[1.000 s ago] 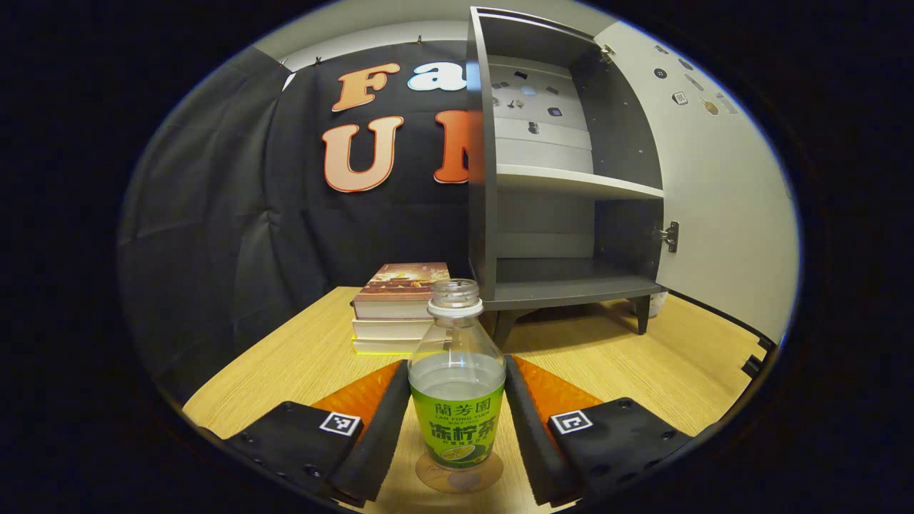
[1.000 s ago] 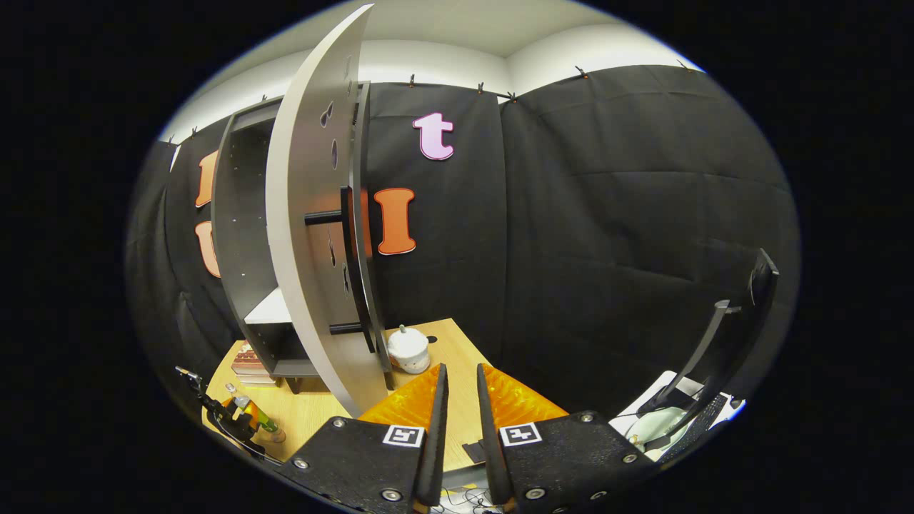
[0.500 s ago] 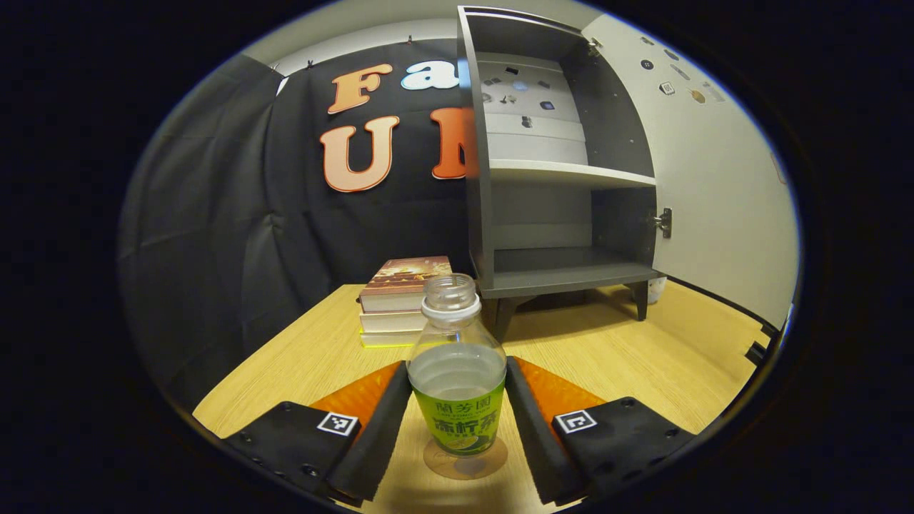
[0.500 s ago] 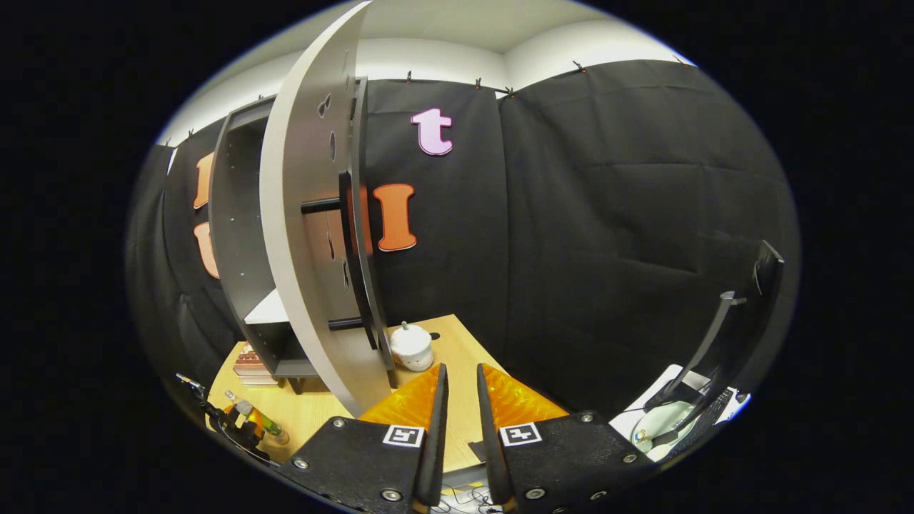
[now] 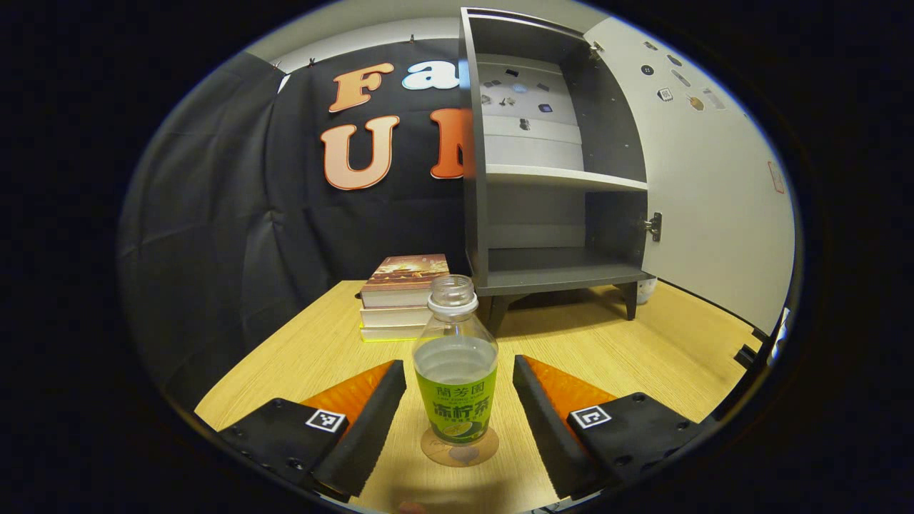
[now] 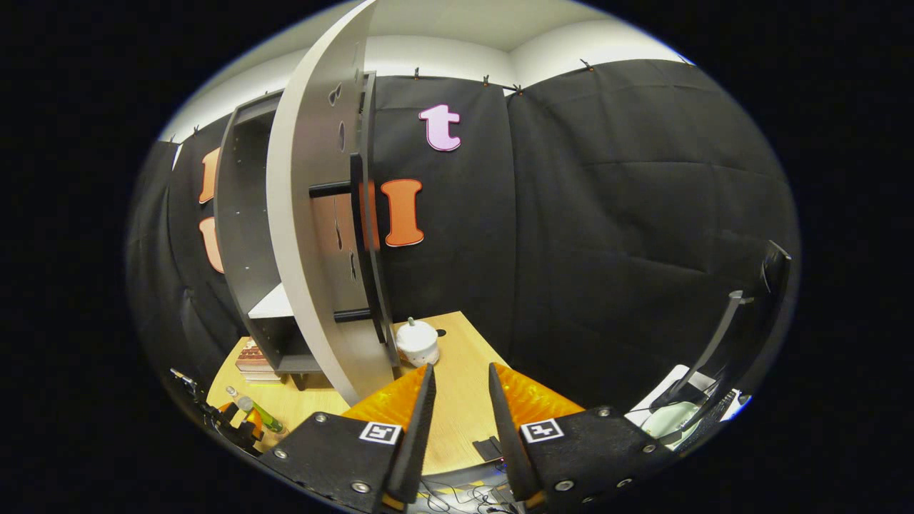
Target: Open the cabinet door with the right hand, grasp the bottle in the cabinet with the left hand and place it on the coaster, then close the cabinet door with the right hand.
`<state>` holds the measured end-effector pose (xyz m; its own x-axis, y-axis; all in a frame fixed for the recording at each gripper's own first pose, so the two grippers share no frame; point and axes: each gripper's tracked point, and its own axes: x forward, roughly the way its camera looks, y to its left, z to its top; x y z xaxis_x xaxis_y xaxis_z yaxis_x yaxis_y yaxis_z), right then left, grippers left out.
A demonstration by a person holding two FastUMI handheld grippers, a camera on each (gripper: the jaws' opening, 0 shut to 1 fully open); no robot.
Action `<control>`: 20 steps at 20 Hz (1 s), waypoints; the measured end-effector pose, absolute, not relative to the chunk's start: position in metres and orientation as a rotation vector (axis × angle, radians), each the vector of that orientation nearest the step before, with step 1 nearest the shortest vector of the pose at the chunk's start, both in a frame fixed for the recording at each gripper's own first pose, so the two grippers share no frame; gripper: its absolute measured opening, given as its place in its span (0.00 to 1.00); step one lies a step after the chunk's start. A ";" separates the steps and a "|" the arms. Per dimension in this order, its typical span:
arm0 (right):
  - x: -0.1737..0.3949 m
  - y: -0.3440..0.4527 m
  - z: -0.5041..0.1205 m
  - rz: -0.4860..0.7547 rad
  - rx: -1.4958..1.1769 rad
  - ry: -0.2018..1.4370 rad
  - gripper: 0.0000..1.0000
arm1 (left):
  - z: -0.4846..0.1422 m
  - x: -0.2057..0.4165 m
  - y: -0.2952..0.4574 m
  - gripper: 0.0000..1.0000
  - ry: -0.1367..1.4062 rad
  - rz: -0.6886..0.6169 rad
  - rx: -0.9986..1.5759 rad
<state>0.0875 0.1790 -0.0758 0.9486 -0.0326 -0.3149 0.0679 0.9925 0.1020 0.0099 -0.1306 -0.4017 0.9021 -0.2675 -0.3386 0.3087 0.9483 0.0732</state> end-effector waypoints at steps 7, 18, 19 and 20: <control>0.089 0.187 -0.082 0.005 0.116 0.336 0.76 | -0.320 -0.021 -0.109 0.99 0.296 -0.303 0.108; 0.095 0.202 -0.077 0.088 0.110 0.324 0.90 | -0.122 -0.004 -0.073 0.98 0.210 -0.278 -0.016; 0.095 0.202 -0.076 0.093 0.098 0.321 0.89 | -0.106 -0.001 -0.069 0.98 0.193 -0.273 -0.029; 0.095 0.202 -0.077 0.099 0.086 0.316 0.88 | -0.088 0.003 -0.065 0.97 0.166 -0.273 -0.034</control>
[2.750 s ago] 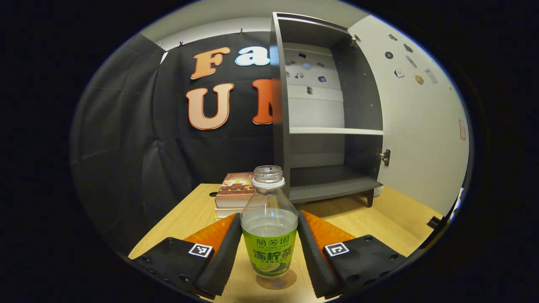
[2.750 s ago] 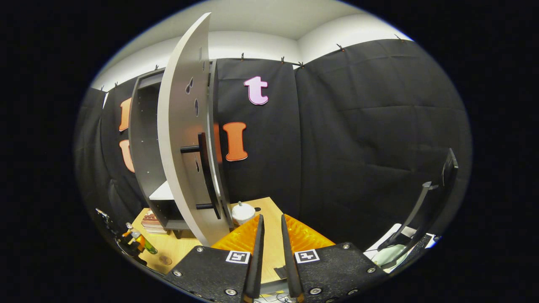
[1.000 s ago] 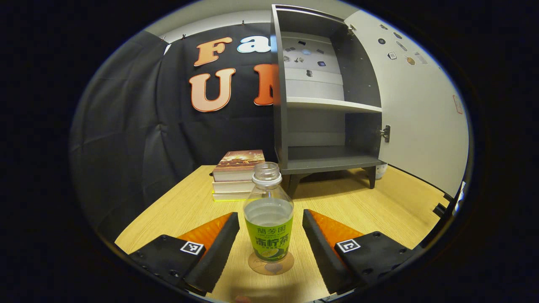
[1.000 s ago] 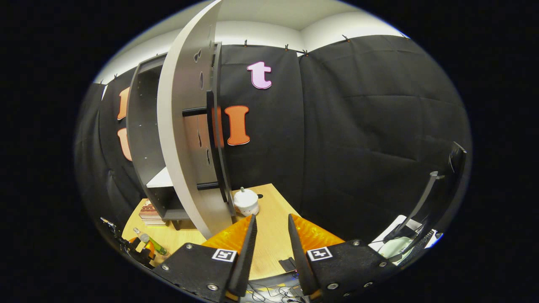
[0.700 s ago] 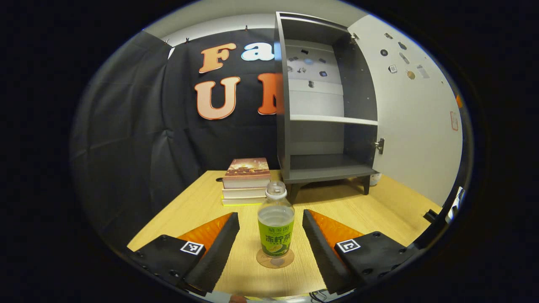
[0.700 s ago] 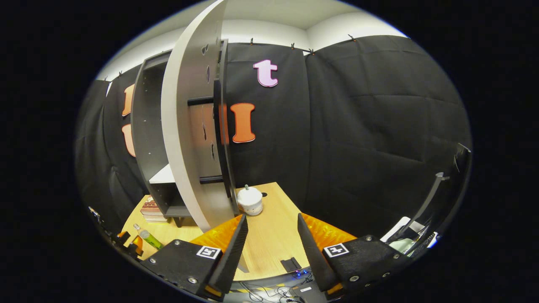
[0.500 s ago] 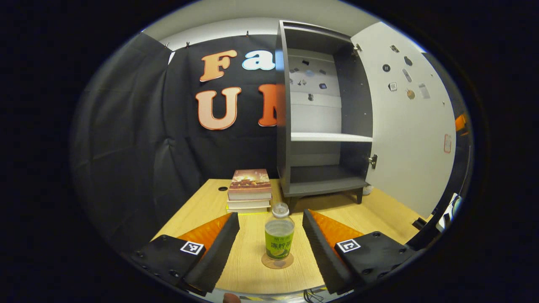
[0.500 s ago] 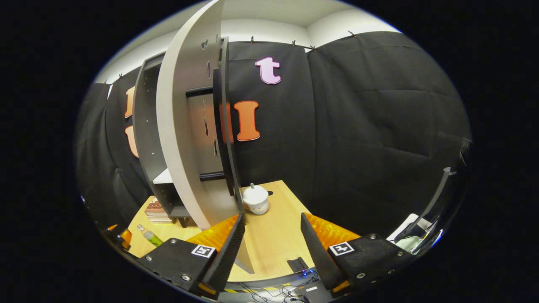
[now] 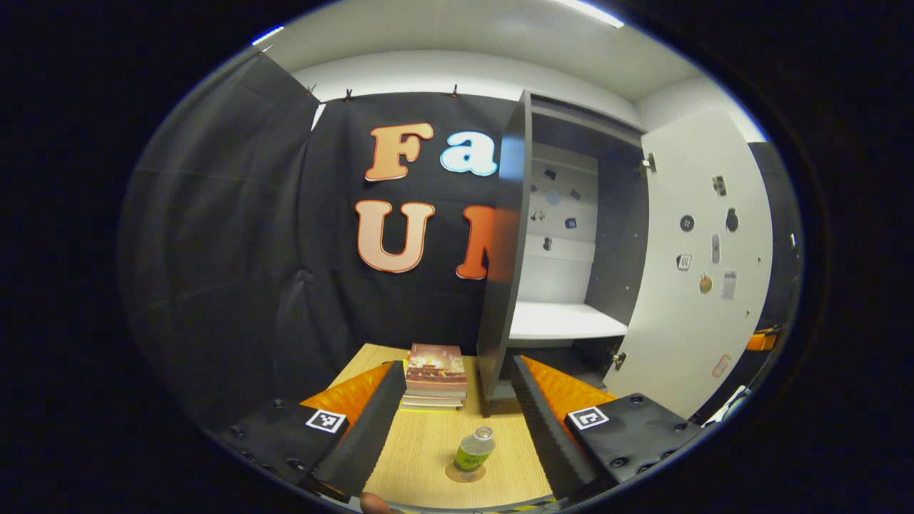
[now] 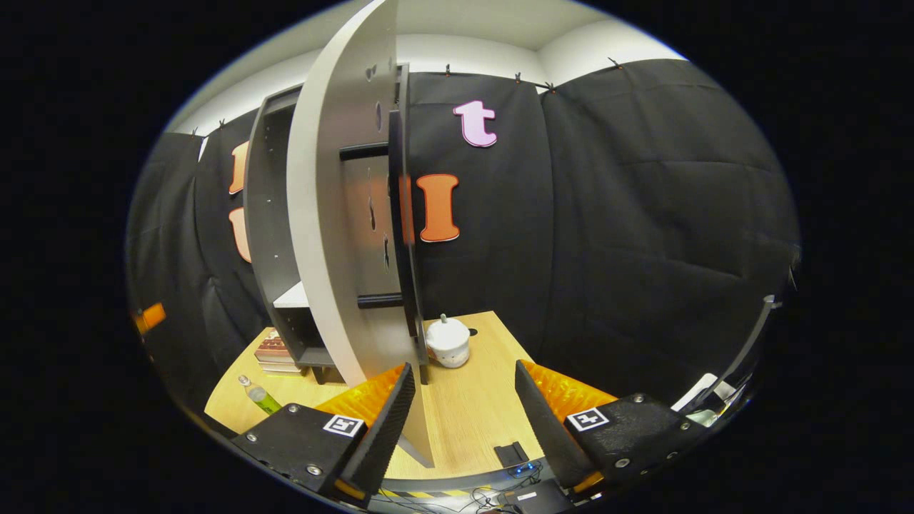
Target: Open the cabinet door with the right hand, grasp the bottle in the cabinet with the left hand and place it on the coaster, then close the cabinet door with the right hand.
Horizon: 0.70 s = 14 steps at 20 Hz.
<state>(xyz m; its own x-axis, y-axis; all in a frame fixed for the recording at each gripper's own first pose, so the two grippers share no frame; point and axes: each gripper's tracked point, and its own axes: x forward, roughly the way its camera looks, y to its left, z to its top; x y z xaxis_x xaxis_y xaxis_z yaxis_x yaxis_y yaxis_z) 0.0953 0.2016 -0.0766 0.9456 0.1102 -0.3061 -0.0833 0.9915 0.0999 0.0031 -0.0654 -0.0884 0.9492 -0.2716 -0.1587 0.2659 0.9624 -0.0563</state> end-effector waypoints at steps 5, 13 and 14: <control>0.089 0.224 -0.074 0.170 0.096 0.317 0.88 | -0.017 0.020 -0.032 0.96 0.038 -0.219 0.025; 0.089 0.269 -0.070 0.279 0.099 0.313 0.88 | 0.050 0.018 0.003 0.95 -0.047 -0.180 0.032; 0.089 0.274 -0.069 0.289 0.095 0.310 0.88 | 0.055 0.018 0.009 0.95 -0.059 -0.172 0.045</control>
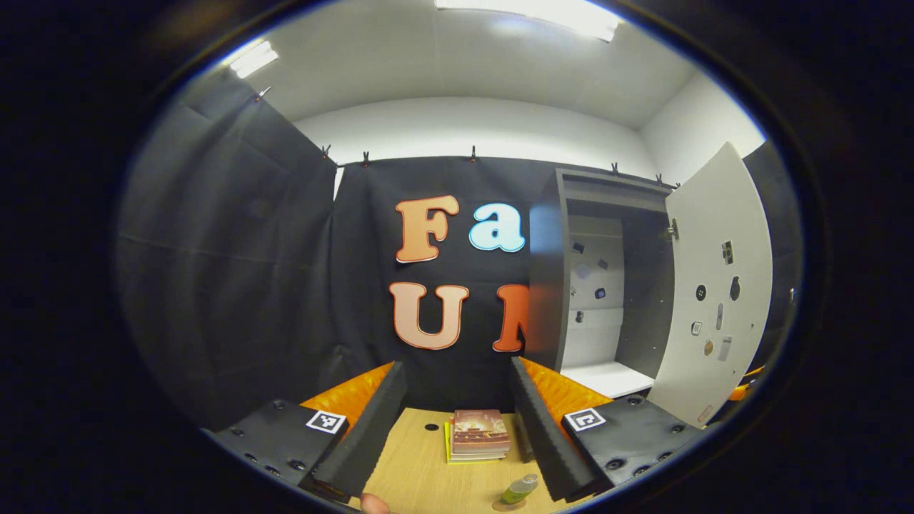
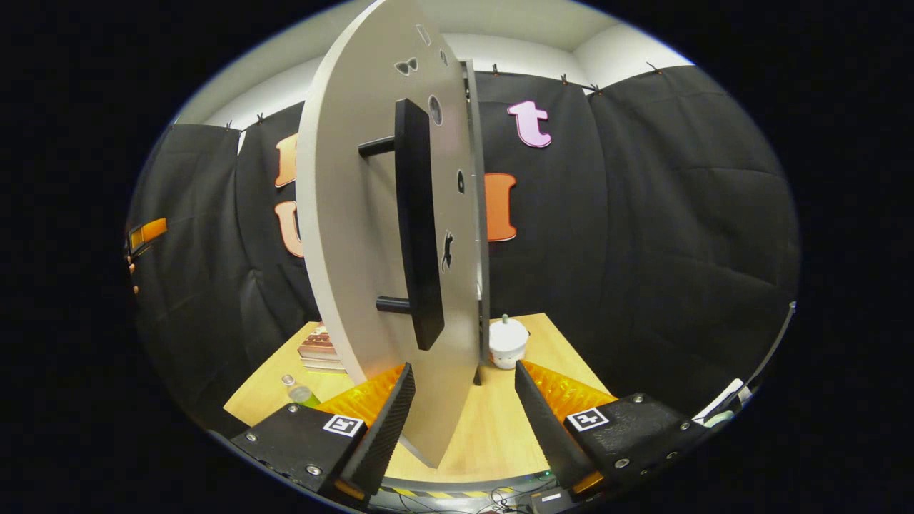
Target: Open the cabinet door with the right hand, grasp the bottle in the cabinet with the left hand and place it on the coaster, then close the cabinet door with the right hand.
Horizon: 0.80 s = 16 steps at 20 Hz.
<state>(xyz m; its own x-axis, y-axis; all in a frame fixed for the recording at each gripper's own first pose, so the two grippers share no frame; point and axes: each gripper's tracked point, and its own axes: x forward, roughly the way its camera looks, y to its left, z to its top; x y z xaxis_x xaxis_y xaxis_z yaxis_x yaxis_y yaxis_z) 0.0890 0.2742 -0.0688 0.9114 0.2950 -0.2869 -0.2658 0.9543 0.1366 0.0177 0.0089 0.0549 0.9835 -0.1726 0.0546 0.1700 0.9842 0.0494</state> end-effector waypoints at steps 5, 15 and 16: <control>0.097 0.297 -0.067 0.344 0.087 0.288 0.88 | 0.063 0.021 0.026 0.95 -0.067 -0.160 0.044; 0.122 0.320 -0.062 0.439 0.103 0.262 0.90 | 0.071 0.032 0.079 0.95 -0.075 -0.092 0.076; 0.123 0.321 -0.061 0.451 0.102 0.259 0.90 | 0.070 0.034 0.083 0.97 -0.076 -0.090 0.076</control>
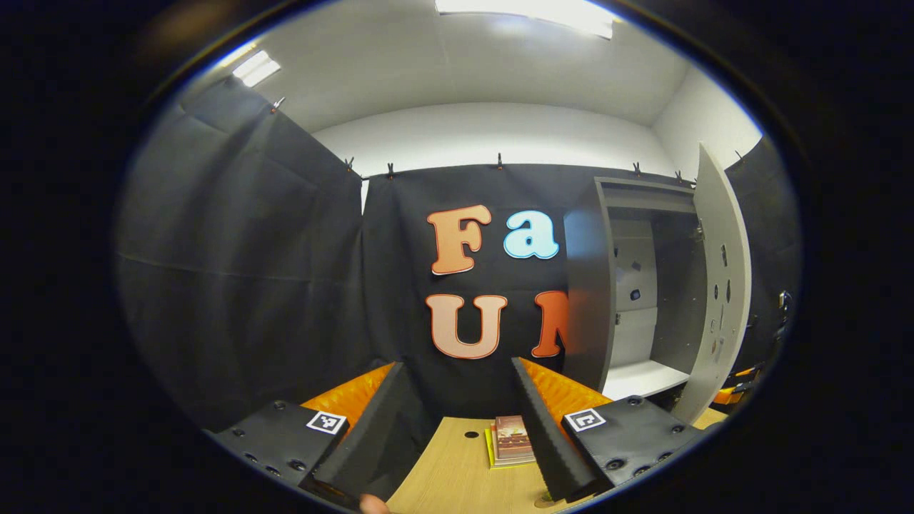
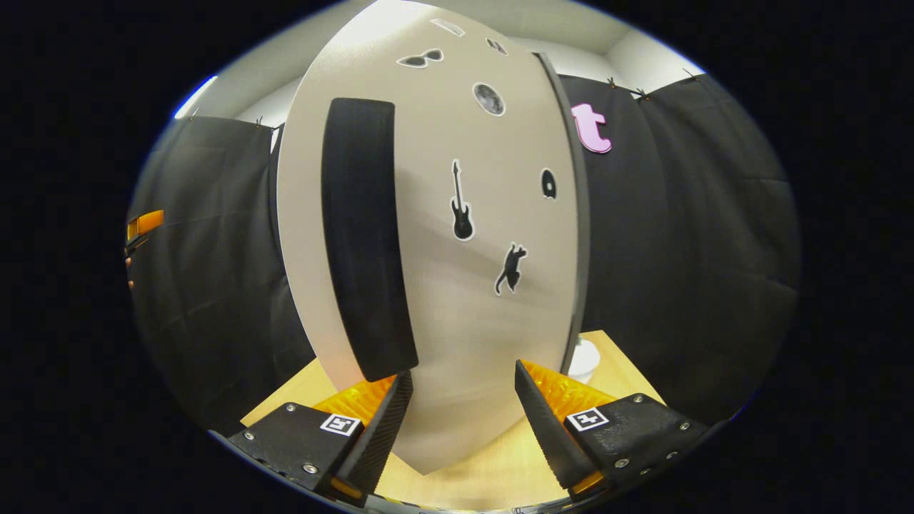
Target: Open the cabinet door with the right hand, grasp the bottle in the cabinet with the left hand and place it on the coaster, then close the cabinet door with the right hand.
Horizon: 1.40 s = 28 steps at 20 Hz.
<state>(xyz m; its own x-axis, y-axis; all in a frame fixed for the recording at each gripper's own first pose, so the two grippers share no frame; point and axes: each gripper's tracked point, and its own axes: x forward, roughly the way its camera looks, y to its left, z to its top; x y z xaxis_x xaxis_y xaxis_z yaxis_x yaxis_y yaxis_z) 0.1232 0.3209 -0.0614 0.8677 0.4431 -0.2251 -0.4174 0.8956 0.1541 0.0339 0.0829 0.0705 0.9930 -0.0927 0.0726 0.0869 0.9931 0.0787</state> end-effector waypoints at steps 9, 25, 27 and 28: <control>0.140 0.330 -0.056 0.469 0.074 0.231 0.91 | 0.067 0.049 0.114 0.95 -0.078 -0.054 0.081; 0.159 0.336 -0.059 0.391 0.072 0.229 0.91 | 0.051 0.091 0.117 0.95 -0.055 -0.063 0.094; 0.160 0.336 -0.059 0.383 0.074 0.231 0.91 | 0.050 0.094 0.118 0.95 -0.054 -0.063 0.097; 0.161 0.336 -0.059 0.377 0.072 0.232 0.91 | 0.050 0.096 0.117 0.95 -0.054 -0.064 0.098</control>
